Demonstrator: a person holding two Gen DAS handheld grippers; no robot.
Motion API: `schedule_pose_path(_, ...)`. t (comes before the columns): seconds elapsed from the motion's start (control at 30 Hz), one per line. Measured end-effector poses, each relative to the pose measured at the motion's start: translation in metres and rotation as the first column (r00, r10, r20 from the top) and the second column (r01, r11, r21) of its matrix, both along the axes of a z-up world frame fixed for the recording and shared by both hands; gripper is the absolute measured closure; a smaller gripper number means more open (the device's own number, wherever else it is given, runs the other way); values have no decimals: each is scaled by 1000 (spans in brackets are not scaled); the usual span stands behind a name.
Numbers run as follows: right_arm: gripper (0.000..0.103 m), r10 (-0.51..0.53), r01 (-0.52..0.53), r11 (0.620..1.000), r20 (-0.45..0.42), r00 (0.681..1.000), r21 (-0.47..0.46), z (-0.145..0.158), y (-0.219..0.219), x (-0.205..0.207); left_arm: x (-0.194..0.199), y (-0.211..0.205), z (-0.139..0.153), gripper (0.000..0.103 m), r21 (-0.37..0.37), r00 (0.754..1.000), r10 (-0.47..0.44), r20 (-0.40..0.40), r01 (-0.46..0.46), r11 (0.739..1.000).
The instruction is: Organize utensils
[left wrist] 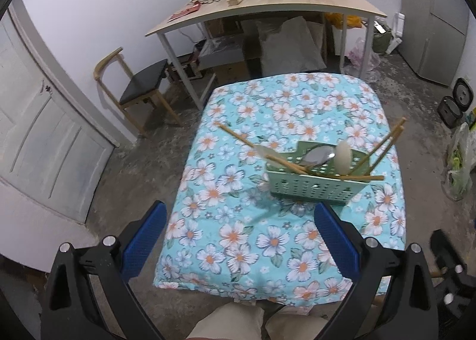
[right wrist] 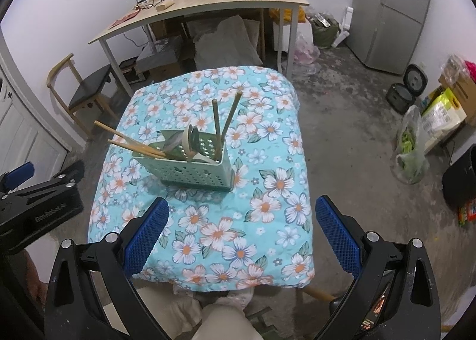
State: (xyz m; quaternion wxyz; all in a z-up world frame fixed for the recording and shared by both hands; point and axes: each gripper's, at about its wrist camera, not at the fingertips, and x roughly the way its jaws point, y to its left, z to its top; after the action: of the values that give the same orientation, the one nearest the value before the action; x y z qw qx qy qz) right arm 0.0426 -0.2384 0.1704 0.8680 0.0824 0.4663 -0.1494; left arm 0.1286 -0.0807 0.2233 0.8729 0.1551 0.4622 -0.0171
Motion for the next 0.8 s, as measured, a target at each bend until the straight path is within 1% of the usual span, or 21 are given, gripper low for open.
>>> schedule_pose_path(0.27, 8, 2, -2, 1000, 3, 1000, 1, 1, 0, -1, 0, 24, 5, 6, 29, 997, 80, 14, -81, 996)
schedule_pose_path(0.5, 8, 7, -7, 1000, 5, 1000, 0, 2, 3, -2, -3, 32, 5, 6, 31, 996, 92, 13, -93, 995)
schedule_pose_path(0.8, 8, 9, -9, 1000, 5, 1000, 1, 2, 2, -2, -4, 40, 4, 6, 32, 994, 109, -11, -109, 994)
